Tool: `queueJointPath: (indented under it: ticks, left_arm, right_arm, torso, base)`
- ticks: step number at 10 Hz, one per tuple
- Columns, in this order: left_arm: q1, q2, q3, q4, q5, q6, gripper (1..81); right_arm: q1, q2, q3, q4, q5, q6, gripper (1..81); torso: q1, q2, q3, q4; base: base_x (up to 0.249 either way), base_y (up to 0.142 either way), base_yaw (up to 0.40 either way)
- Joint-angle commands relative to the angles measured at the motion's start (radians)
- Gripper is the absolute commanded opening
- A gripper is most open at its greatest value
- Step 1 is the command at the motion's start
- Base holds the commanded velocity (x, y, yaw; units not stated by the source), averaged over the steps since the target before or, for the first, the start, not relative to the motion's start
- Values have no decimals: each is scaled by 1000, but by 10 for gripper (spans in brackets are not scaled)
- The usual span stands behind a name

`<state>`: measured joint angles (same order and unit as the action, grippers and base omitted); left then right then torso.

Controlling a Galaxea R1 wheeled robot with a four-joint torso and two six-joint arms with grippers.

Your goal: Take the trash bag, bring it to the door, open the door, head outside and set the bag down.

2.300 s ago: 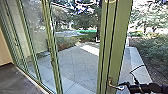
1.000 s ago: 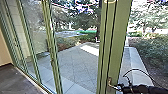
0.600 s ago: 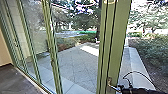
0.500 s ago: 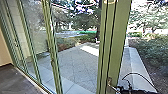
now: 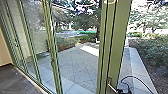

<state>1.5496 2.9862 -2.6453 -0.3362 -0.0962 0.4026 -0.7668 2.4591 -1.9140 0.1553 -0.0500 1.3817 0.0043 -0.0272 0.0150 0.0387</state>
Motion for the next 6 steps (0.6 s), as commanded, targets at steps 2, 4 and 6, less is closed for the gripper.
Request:
queueJointPath:
  ticks: [2,4,6]
  left_arm:
    - [-53,2,1,0,59,2,10]
    - [-52,2,1,0,59,2,10]
    - [-52,4,1,0,59,2,10]
  right_arm:
    - [-90,39,-17,-75,-211,16,811]
    - [-133,65,-28,-128,-160,16,811]
    - [-161,74,-42,-169,-131,16,811]
  torso:
    - [0,0,0,0]
    - [0,0,0,0]
    - [0,0,1,0]
  base:
    - [0,0,0]
    - [0,0,0]
    - [0,0,0]
